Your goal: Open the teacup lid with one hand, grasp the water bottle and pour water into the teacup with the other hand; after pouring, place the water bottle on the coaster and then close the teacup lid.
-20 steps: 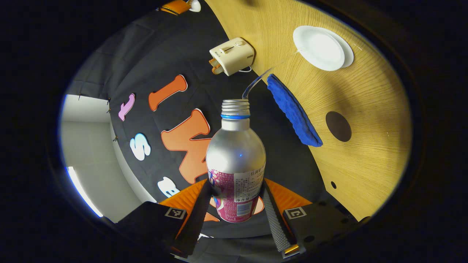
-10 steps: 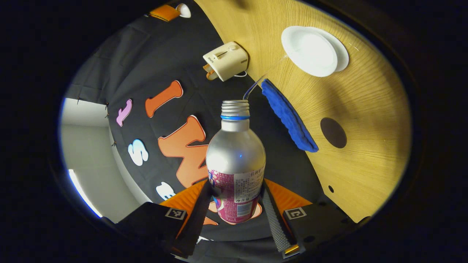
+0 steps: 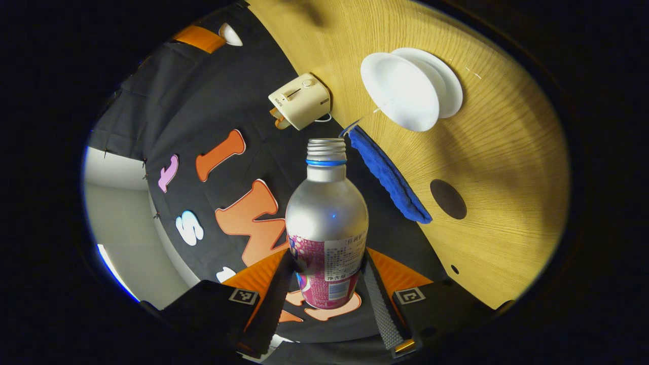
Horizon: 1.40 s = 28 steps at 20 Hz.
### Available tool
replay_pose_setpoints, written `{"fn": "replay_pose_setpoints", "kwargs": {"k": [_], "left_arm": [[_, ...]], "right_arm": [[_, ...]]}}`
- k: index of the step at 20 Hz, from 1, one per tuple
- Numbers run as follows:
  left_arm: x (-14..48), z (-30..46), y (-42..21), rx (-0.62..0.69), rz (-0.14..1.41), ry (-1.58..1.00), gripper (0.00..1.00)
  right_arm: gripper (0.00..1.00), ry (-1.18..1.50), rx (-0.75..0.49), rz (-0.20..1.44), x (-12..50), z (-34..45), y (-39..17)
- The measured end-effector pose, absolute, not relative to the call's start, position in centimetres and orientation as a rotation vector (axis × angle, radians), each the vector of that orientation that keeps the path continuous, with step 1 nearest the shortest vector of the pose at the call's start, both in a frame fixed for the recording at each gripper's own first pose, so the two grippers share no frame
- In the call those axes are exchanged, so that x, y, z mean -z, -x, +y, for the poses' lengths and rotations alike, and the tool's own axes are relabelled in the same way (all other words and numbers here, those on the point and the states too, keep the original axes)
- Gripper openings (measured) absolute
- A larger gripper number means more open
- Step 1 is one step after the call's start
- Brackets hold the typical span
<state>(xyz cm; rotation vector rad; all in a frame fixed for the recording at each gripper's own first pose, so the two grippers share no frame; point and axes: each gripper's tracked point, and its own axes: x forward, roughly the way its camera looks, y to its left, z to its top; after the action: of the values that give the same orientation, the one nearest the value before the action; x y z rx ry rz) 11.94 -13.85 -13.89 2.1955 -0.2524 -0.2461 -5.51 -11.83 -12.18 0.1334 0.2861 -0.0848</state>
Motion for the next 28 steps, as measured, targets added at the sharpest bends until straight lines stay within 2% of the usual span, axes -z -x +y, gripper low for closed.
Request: {"fn": "replay_pose_setpoints", "kwargs": {"k": [5,6,7,8,9,12,14,15,16,19,24,25,26,28], "left_arm": [[13.9,-14.0,-11.8,0.243,-0.271,-2.177,0.80],[13.7,-14.1,-11.7,0.242,-0.277,-2.169,0.85],[13.6,-14.2,-11.7,0.240,-0.283,-2.161,0.82],[13.2,-14.3,-11.7,0.236,-0.289,-2.146,0.85],[12.9,-14.2,-11.6,0.230,-0.297,-2.123,0.82],[10.7,-14.2,-11.4,0.186,-0.332,-2.022,0.82],[9.1,-13.7,-11.6,0.156,-0.341,-1.922,0.82],[8.4,-13.3,-11.5,0.141,-0.347,-1.872,0.78],[7.4,-13.0,-11.4,0.119,-0.361,-1.812,0.82],[5.2,-11.6,-11.6,0.071,-0.368,-1.612,0.78],[4.1,-8.4,-12.3,0.030,-0.312,-1.206,0.81],[4.2,-8.1,-12.4,0.033,-0.301,-1.122,0.86],[4.2,-7.7,-12.6,0.036,-0.280,-1.031,0.81],[4.8,-7.0,-13.2,0.056,-0.224,-0.836,0.81]], "right_arm": [[0.22,-0.131,0.068,0.288,11.9,-10.9,5.0],[0.22,-0.130,0.062,0.287,11.7,-10.7,4.9],[0.22,-0.130,0.059,0.286,11.6,-10.5,4.7],[0.22,-0.131,0.052,0.288,11.6,-10.3,4.7],[0.22,-0.135,0.050,0.287,11.4,-10.0,4.4],[0.22,-0.135,0.042,0.280,10.8,-9.3,3.8],[0.22,-0.131,0.035,0.272,10.3,-8.8,3.5],[0.22,-0.129,0.029,0.269,10.1,-8.4,3.2],[0.22,-0.128,0.028,0.263,9.7,-8.2,2.9],[0.22,-0.127,0.016,0.250,8.9,-7.0,2.0],[0.22,-0.110,-0.004,0.225,7.4,-4.8,0.4],[0.22,-0.112,-0.008,0.220,7.2,-4.3,0.1],[0.22,-0.113,-0.014,0.219,7.0,-3.9,-0.1],[0.22,-0.110,-0.019,0.219,6.8,-3.4,-0.6]]}}
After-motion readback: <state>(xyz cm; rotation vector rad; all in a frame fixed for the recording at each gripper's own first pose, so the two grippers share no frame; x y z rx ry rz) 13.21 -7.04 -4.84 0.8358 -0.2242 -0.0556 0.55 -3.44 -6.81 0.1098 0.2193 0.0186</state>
